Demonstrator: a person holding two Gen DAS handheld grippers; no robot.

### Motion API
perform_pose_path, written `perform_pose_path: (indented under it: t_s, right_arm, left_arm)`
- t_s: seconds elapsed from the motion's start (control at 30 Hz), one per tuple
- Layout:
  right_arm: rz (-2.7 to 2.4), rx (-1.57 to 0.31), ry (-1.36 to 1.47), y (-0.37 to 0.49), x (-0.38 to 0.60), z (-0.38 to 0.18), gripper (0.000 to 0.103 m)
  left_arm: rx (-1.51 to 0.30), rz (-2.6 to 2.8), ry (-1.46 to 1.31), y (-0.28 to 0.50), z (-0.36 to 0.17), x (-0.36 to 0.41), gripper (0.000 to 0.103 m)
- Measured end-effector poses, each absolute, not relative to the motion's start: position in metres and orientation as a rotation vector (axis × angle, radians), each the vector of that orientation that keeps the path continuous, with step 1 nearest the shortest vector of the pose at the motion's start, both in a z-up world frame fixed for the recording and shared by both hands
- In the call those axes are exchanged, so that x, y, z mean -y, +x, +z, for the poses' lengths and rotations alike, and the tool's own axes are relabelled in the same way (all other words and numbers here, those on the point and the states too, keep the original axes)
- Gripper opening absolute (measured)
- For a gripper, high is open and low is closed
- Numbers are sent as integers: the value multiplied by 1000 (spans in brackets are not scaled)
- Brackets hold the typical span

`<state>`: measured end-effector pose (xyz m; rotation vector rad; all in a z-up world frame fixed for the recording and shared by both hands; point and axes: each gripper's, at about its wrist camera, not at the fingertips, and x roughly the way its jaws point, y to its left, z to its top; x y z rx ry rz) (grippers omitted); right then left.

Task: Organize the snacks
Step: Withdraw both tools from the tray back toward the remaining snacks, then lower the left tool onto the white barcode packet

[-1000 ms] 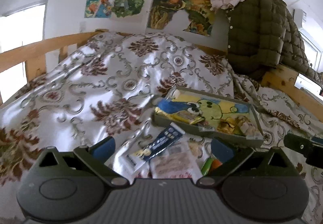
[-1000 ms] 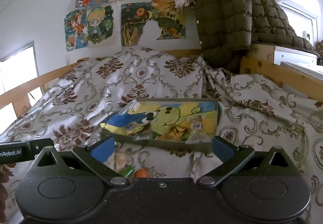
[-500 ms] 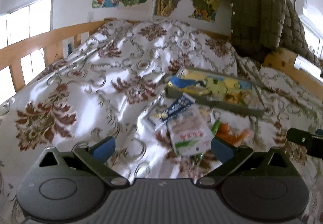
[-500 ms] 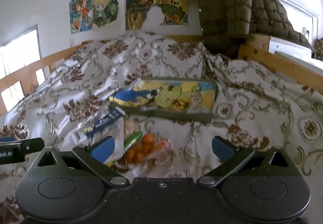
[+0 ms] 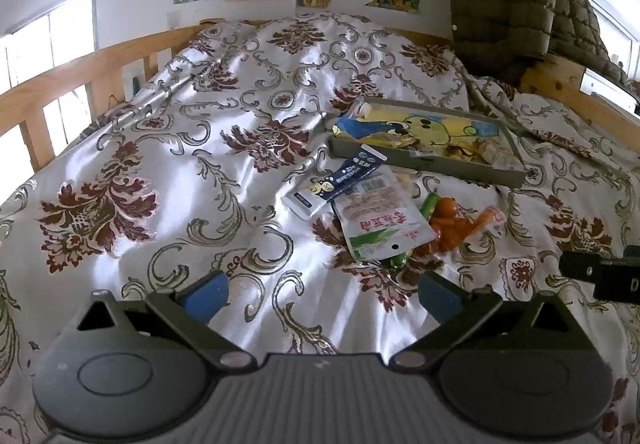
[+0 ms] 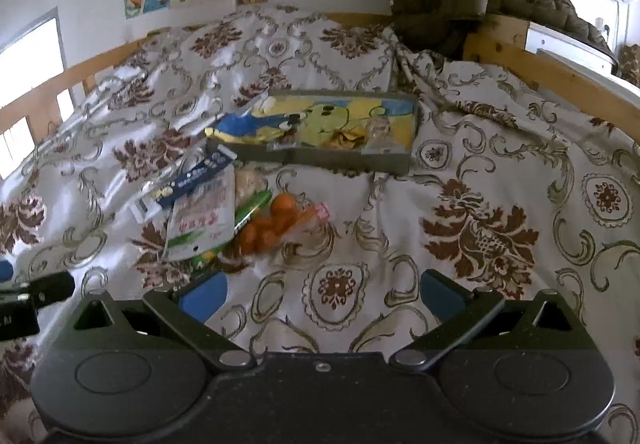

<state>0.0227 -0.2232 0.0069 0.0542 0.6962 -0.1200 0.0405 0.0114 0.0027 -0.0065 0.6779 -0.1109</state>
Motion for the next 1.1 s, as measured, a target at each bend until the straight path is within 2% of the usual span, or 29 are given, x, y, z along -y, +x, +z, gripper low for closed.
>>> perform_pose_path:
  t_s: [0.53,0.83,1.1]
  right_arm:
    - [-45,-762,31,49,214,-7,102]
    - [-11,-782,-74,73,212,-16,102]
    - [32,-777,-19,95,220,-20,102]
  left_arm:
    - [-759,-121,-25,74,-13,-13,103]
    - [-784,-92,-62,102,-23,-23,103]
    - [-775,-61,-93,120,-25,-31,103]
